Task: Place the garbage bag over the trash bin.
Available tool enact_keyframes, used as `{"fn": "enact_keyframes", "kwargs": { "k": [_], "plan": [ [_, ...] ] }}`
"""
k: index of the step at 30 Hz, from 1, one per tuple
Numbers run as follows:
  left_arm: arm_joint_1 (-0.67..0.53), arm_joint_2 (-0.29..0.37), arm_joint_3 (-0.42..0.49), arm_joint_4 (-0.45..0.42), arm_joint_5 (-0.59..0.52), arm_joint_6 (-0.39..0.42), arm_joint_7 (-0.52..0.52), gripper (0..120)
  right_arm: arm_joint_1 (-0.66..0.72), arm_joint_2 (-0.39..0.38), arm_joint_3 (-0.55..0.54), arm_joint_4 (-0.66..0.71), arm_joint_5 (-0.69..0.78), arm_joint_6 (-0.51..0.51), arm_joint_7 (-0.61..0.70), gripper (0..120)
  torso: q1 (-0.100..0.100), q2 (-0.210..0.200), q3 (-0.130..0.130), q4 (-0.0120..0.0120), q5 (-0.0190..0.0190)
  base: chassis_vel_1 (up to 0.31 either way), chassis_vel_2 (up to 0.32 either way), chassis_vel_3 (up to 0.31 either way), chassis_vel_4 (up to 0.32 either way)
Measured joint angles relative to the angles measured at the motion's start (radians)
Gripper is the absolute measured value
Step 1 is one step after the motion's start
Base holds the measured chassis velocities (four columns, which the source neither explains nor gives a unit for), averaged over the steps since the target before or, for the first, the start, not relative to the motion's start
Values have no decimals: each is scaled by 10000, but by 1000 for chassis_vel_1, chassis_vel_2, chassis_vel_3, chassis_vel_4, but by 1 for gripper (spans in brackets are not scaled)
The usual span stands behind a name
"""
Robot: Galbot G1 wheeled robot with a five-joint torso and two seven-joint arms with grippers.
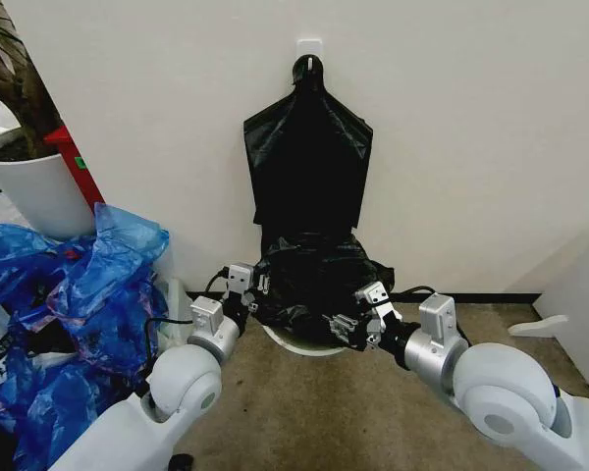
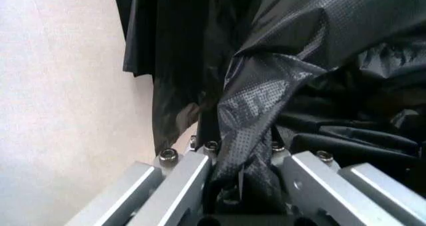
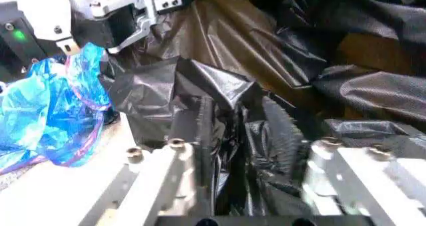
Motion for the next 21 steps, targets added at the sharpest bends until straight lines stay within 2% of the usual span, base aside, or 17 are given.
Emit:
{"fn": "enact_keyframes", "kwargs": {
  "k": [5, 8, 17, 21],
  "plan": [
    [-11, -4, -11, -31, -29, 5, -73, 2, -16, -1, -45, -10, 0, 20, 35, 4, 0, 0, 0, 0, 0, 0, 0, 0, 0],
    [-9, 0, -25, -77, -42, 9, -87, 1, -17, -2, -54, -17, 2, 27, 39, 0, 0, 0, 0, 0, 0, 0, 0, 0, 0],
    [-76, -82, -56, 72, -142, 44, -303, 1, -174, -84, 241, 251, 363, 73, 94, 0, 0, 0, 0, 1, 0, 0, 0, 0, 0],
    [-267, -211, -165, 270, -337, 78, -484, 1, -521, -185, 365, 757, 1159, -29, 610, 0, 0, 0, 0, 0, 0, 0, 0, 0, 0]
  ]
}}
